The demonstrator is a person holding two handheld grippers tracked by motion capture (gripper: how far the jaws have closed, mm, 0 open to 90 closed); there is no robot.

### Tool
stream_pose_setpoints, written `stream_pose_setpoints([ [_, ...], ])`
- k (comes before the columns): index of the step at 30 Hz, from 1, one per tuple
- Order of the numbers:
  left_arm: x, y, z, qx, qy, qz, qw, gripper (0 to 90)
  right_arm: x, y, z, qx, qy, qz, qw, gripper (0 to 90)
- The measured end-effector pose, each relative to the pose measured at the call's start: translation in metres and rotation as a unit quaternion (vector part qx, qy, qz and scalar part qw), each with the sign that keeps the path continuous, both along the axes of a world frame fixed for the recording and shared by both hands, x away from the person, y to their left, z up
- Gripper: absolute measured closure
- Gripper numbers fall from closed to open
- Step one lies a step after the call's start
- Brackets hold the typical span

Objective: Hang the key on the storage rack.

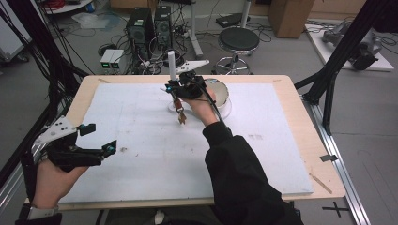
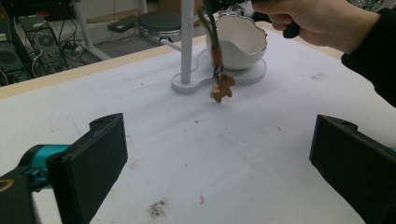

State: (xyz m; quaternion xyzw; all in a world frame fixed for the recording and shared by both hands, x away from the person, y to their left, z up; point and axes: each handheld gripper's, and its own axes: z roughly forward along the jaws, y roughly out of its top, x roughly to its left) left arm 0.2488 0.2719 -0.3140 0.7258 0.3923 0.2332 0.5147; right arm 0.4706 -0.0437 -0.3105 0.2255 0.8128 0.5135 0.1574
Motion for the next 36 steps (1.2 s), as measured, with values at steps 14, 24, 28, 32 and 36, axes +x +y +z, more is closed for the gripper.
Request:
stream_pose_setpoints([
  [14,0.014,-0.005,0.004,-0.012,-0.009,-0.019,0.9997,4.7,-0.017,-0.015,0.017,-0.001,0.004,-0.002,1.0000,12.0],
  [24,0.036,-0.010,0.011,-0.035,-0.021,-0.036,0.9985,4.7,-0.040,-0.043,0.028,-0.022,0.018,0.027,0.9992,11.9],
  [28,0.048,-0.008,0.010,-0.045,-0.012,-0.048,0.9978,4.7,-0.047,-0.067,0.029,-0.030,0.031,0.024,0.9988,11.9],
  [32,0.059,-0.006,0.008,-0.055,-0.006,-0.043,0.9975,4.7,-0.057,-0.100,0.028,-0.023,0.028,0.002,0.9994,11.9],
  [36,0.067,-0.011,0.007,-0.053,-0.005,-0.045,0.9976,4.7,-0.063,-0.145,0.021,-0.014,0.028,-0.048,0.9984,11.9],
])
